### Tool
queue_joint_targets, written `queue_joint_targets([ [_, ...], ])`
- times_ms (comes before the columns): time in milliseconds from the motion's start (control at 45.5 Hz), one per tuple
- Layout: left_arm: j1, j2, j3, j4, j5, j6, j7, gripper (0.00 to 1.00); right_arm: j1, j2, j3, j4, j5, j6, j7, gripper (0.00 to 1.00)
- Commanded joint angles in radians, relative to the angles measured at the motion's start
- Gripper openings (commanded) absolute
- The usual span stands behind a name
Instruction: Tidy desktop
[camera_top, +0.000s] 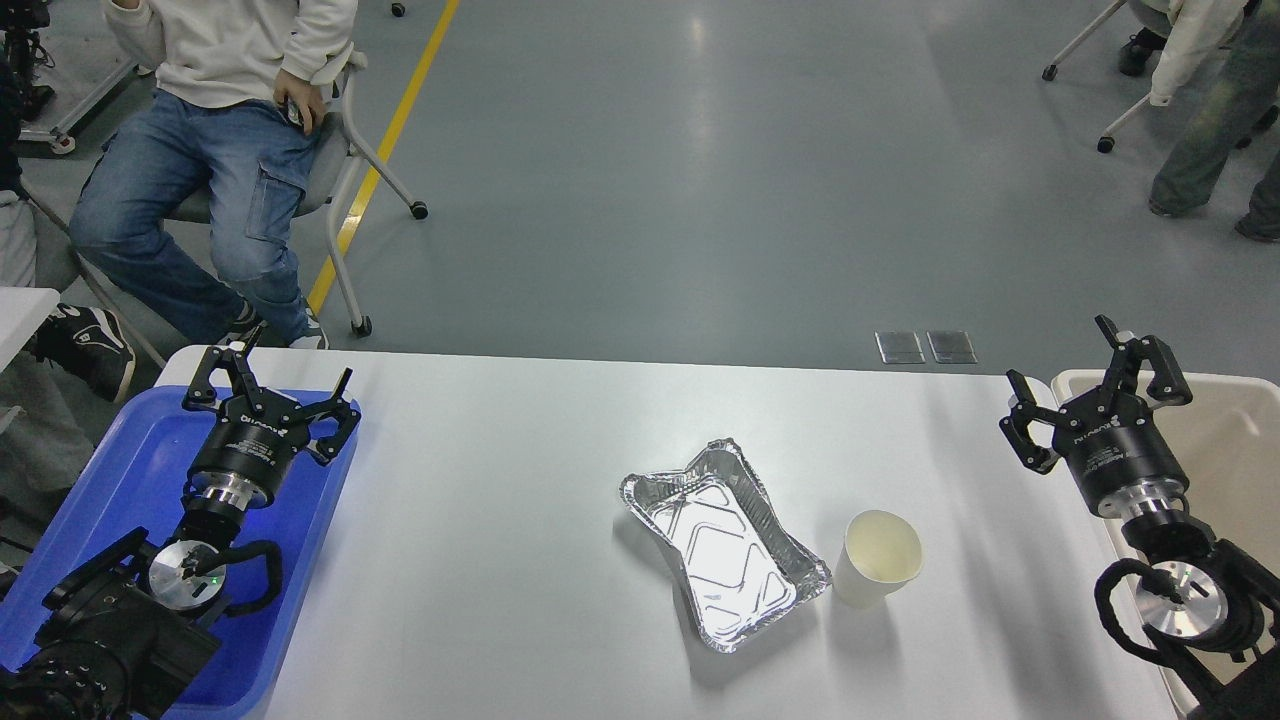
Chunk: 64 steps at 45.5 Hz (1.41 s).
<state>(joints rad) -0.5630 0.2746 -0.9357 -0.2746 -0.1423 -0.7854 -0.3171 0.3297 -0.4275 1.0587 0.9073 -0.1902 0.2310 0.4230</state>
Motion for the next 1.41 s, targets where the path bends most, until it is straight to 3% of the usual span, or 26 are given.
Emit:
queue_joint_targets([
  [0,0.000,0.000,0.000,0.000,0.000,0.000,0.003,1.00,0.005,0.001,-0.002,-0.001,0.000,-0.001,0.000,1.00],
  [1383,-0.002,0.000,0.000,-0.001,0.003,0.000,0.001,1.00,0.064,0.019,-0.019,-0.007,-0.018,-0.055,-0.009,1.00],
])
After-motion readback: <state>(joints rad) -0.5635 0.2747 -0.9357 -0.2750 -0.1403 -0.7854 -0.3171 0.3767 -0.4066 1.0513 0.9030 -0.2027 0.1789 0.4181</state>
